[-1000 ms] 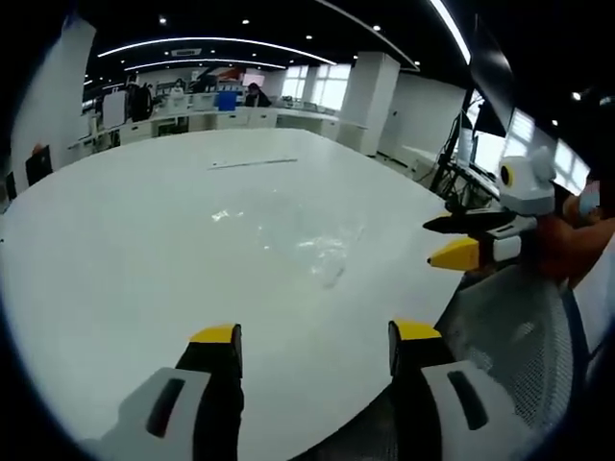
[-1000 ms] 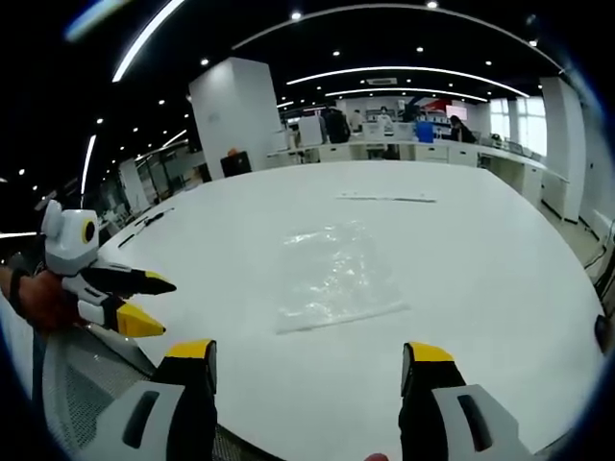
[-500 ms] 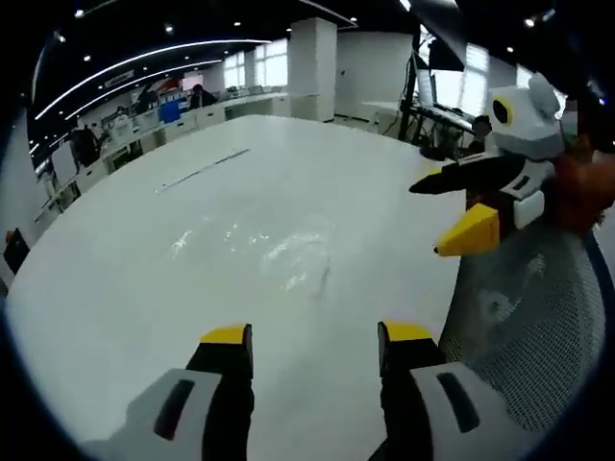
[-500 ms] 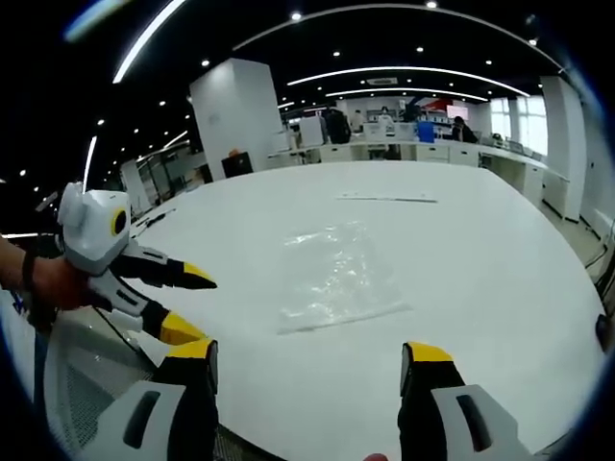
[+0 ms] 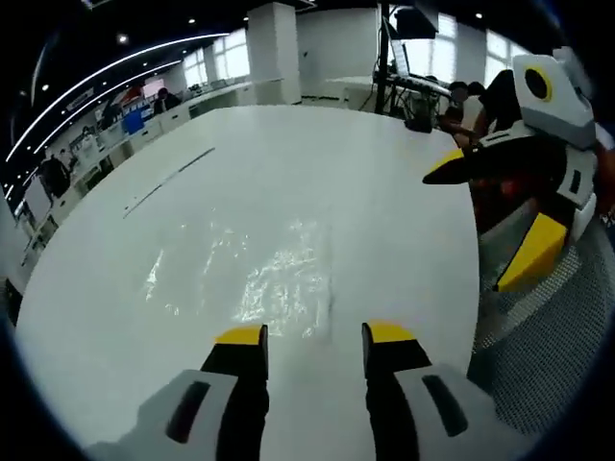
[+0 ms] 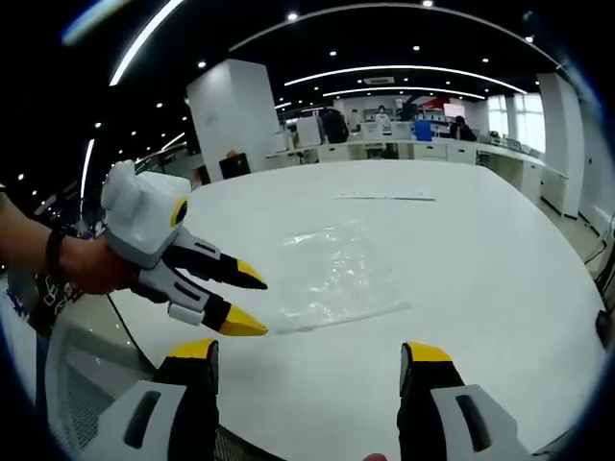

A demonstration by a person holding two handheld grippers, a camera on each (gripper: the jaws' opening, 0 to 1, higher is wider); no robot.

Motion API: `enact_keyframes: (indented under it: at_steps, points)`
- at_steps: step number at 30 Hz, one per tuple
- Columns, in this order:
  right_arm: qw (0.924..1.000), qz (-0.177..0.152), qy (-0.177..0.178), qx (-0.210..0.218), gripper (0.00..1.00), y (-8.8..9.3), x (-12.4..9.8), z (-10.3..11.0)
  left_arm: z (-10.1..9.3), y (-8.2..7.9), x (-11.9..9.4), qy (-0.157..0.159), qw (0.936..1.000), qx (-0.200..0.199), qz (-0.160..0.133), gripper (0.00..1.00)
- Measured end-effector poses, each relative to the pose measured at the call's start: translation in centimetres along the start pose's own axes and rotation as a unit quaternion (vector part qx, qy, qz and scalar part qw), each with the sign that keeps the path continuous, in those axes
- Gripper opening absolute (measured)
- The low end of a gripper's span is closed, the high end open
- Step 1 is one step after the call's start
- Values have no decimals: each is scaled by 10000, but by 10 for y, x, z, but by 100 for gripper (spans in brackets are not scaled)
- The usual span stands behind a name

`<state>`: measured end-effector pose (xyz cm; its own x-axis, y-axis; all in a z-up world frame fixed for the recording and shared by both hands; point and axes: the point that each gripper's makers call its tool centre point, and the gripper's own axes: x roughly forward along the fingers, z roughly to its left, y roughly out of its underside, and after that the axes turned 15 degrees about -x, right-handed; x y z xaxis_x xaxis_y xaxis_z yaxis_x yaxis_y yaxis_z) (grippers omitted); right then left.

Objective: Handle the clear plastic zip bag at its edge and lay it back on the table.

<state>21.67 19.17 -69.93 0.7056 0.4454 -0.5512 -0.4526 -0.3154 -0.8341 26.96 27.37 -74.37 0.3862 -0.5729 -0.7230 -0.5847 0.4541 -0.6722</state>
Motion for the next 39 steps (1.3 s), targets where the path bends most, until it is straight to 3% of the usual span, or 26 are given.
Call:
enact_keyframes:
  at_steps: [4,19,28,36,38,39]
  points:
    - [10000,20,-18,-14,77,0,0,1,4,7,12,-4,9999,76,151,36]
    - [10000,28,9,45,77,0,0,-1,5,5,30,-154,9983,268,502,27]
    - [10000,31,31,75,77,1,0,-1,4,7,32,-57,9989,-11,458,24]
    - [9999,16,47,99,76,0,-1,-1,7,7,36,-27,9997,-70,252,21]
    - [9999,17,44,91,76,0,-1,-1,11,8,38,-54,9995,-123,276,17]
    - [9999,19,42,91,76,0,-1,-1,13,9,38,-95,9994,-142,313,5]
